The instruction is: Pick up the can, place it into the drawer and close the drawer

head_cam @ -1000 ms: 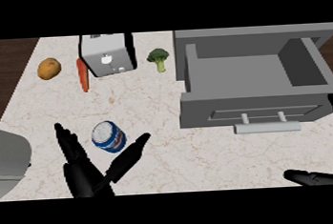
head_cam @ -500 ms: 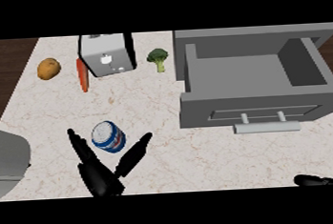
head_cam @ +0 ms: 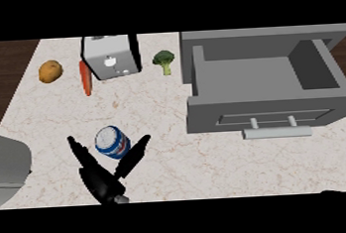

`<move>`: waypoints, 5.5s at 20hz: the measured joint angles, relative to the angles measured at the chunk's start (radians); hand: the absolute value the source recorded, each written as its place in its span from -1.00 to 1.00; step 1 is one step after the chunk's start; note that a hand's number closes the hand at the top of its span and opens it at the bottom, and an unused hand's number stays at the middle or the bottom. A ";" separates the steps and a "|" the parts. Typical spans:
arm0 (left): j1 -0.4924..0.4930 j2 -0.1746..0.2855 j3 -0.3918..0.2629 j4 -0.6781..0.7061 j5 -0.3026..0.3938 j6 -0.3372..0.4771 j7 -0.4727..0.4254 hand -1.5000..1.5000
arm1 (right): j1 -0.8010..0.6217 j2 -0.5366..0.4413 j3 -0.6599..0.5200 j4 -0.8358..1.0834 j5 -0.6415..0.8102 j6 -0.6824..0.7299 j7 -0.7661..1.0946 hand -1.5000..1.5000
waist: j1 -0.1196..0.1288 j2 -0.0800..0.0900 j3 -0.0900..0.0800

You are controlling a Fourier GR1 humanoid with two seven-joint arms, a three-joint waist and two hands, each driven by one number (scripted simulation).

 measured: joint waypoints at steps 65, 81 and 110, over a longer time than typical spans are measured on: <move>-0.784 0.124 0.142 0.730 0.506 -1.098 -0.385 1.00 | -0.081 0.000 -0.082 -0.052 0.056 0.018 0.082 -1.00 | 0.006 -0.004 0.004; -1.111 0.089 0.150 0.527 0.390 -0.921 0.070 1.00 | -0.086 0.018 -0.075 -0.041 0.079 0.016 0.064 -1.00 | -0.004 -0.001 0.004; -1.606 -0.005 0.085 1.080 0.485 -0.760 0.066 -1.00 | -0.225 -0.032 -0.043 -0.026 0.082 0.002 0.153 -1.00 | -0.085 0.022 0.006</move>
